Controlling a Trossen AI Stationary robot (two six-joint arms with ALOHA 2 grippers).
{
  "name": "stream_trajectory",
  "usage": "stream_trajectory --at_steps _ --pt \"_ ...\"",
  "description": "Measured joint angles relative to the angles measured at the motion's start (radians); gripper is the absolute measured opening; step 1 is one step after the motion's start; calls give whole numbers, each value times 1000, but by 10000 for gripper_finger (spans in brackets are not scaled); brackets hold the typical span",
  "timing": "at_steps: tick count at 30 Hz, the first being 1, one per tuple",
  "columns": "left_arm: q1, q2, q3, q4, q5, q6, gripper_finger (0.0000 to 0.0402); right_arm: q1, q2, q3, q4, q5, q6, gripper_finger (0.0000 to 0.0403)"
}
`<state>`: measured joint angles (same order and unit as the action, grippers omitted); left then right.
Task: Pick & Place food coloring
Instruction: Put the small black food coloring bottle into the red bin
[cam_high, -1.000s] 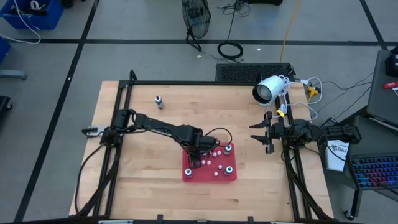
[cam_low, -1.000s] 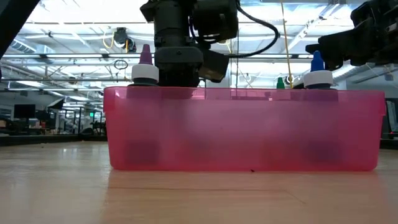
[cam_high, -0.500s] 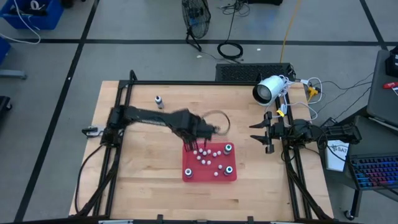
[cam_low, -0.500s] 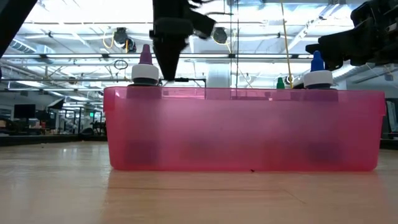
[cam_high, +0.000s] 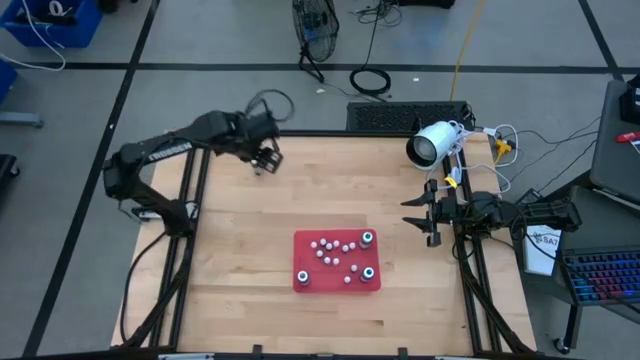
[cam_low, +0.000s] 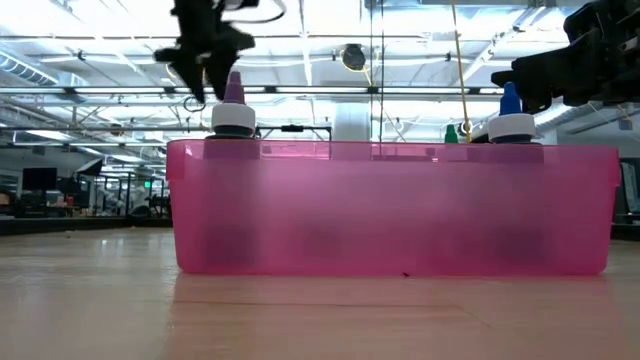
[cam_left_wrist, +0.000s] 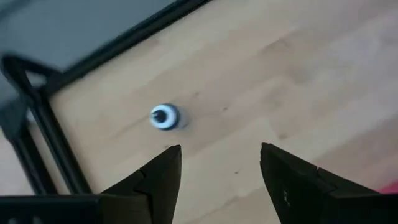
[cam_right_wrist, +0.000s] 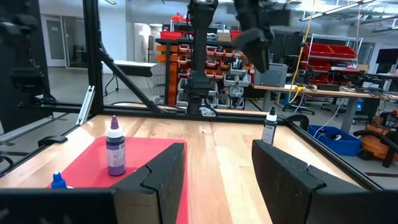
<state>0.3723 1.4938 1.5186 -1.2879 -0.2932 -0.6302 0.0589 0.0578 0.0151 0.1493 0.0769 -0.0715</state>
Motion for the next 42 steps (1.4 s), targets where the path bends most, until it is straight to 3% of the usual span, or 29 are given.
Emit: stream_trajectory --at_steps 6,16,31,42 --pt "179 -28 -134 99 132 79 234 0 0 0 0 0 0 176" --pt "302 58 -217 174 217 207 242 0 0 0 0 0 0 176" --pt "326 210 -214 164 224 322 242 0 0 0 0 0 0 178" --pt "328 244 -220 176 195 321 241 0 0 0 0 0 0 177"
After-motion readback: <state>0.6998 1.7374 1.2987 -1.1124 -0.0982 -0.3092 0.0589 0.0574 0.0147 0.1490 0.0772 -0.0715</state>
